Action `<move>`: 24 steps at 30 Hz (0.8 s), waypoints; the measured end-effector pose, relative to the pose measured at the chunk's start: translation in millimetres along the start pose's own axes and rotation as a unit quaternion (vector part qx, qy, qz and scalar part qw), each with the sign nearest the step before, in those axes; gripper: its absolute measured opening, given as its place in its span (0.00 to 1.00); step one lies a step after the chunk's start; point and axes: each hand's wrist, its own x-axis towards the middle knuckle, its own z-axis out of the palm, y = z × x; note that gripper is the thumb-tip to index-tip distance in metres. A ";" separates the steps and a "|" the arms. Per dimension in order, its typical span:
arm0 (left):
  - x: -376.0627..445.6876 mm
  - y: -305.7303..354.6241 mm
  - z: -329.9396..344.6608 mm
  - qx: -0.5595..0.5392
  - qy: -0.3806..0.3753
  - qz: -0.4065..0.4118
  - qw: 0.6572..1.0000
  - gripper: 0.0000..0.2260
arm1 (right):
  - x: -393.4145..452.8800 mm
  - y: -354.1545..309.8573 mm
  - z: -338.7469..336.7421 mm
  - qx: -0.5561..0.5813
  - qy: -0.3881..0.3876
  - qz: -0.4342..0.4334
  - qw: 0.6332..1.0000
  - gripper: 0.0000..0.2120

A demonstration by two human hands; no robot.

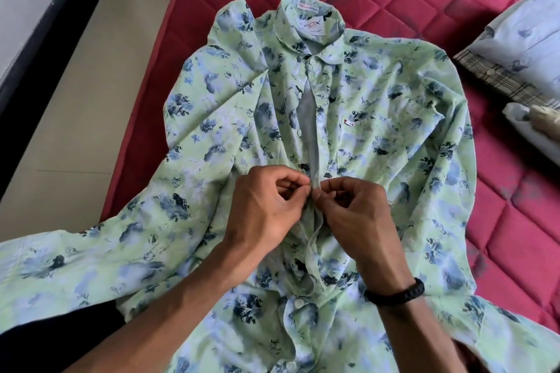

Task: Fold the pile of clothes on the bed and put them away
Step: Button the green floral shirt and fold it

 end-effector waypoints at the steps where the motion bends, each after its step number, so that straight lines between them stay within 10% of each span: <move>1: 0.9 -1.0 0.0 -0.012 -0.002 -0.008 1.000 0.05 | -0.5 0.8 0.8 -0.003 0.007 -0.004 1.000 0.04; 24: 2.8 -8.3 0.2 -0.055 -0.005 -0.044 0.998 0.06 | 0.1 -1.8 -0.8 0.015 -0.011 -0.014 1.000 0.03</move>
